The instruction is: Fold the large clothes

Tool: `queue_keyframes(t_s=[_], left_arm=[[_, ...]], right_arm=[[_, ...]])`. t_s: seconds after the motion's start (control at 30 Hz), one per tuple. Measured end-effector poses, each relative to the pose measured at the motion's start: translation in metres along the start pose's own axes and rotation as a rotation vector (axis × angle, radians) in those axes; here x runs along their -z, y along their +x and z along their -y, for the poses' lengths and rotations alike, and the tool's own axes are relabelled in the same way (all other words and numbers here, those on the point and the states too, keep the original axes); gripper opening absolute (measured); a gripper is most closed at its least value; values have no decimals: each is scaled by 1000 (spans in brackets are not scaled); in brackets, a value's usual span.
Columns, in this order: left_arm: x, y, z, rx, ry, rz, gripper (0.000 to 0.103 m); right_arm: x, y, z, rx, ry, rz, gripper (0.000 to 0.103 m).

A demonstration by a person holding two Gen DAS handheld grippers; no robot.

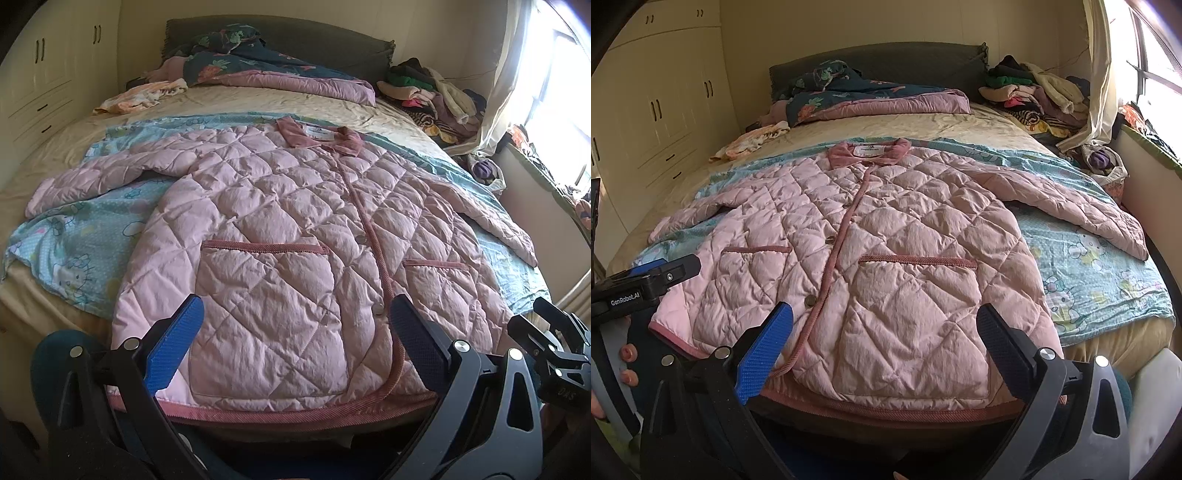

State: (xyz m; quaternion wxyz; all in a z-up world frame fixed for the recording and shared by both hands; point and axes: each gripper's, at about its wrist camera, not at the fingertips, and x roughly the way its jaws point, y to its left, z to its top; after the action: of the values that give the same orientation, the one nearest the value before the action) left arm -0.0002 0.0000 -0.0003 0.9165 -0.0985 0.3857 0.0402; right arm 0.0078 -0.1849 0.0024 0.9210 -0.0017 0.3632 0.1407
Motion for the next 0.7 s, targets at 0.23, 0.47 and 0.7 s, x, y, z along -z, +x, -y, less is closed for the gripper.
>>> queue_keyframes(t_s=[0.23,0.47,0.7], left_arm=[[0,0,0,1,-2,2,95],[-4,-3,6,2,-1,4,95],[-3,-3,5,4,0,4,95]], right_arm=[[1,0,1,-4,1,-2,99],[1,1,1,-7,2,-3,99],[1,1,1,-9,4,-5,99]])
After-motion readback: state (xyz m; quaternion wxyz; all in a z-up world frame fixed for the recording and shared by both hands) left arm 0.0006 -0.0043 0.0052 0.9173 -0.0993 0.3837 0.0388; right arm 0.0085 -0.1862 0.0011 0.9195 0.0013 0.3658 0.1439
